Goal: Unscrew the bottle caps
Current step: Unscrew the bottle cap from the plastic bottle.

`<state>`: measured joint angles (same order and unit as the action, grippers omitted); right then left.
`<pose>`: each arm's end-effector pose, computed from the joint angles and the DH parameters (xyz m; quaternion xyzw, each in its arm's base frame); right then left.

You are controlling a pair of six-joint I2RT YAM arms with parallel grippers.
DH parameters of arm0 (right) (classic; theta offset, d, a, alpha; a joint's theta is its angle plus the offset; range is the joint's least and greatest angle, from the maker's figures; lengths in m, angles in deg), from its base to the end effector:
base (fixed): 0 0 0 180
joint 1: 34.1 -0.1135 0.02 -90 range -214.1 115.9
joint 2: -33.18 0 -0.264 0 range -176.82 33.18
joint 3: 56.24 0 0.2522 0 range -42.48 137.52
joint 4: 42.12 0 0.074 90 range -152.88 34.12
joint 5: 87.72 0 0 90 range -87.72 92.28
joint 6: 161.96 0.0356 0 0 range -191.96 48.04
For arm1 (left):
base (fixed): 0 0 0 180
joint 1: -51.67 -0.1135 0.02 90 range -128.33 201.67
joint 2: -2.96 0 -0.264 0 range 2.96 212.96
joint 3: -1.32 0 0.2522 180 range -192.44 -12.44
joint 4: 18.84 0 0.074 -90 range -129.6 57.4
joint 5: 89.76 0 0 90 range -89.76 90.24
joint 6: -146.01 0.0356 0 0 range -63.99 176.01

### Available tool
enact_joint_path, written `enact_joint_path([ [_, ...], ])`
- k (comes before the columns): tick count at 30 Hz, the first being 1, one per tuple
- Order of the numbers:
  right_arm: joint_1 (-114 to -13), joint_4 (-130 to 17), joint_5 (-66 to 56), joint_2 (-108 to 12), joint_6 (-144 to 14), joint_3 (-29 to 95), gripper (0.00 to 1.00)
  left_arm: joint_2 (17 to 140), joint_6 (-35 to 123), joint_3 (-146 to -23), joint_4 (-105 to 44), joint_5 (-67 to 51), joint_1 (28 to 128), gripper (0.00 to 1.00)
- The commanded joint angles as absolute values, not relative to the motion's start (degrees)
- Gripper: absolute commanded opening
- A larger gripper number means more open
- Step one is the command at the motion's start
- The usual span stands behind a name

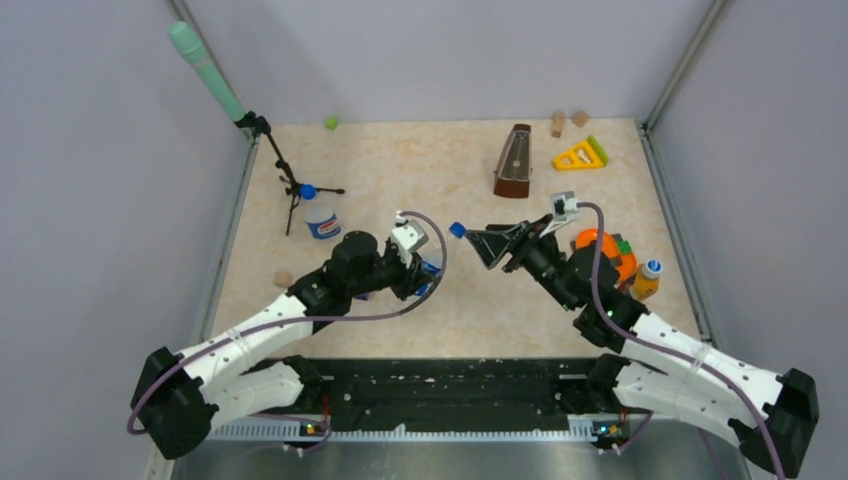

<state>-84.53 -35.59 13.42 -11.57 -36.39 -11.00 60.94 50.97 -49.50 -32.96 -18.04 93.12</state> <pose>0.1281 0.1442 0.3148 -0.0132 0.6632 0.4614 0.5891 0.1655 -0.1611 0.2668 0.3398 0.7462 -0.3404 0.4602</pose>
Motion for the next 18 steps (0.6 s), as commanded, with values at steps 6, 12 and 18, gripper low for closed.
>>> enact_joint_path([
  [6,-78.1,-55.6,1.1,-12.7,-36.2,-0.5,0.64,54.1,68.5,-45.4,-29.3,-12.4,100.7,0.0],
  [12,-74.3,-59.1,-14.2,-16.7,-36.3,1.7,0.58,53.9,74.8,-44.5,-30.0,-5.8,104.6,0.0],
  [18,-74.3,-56.8,-20.7,-18.0,-36.5,1.5,0.54,56.9,76.1,-45.8,-30.4,-0.4,105.7,0.0],
])
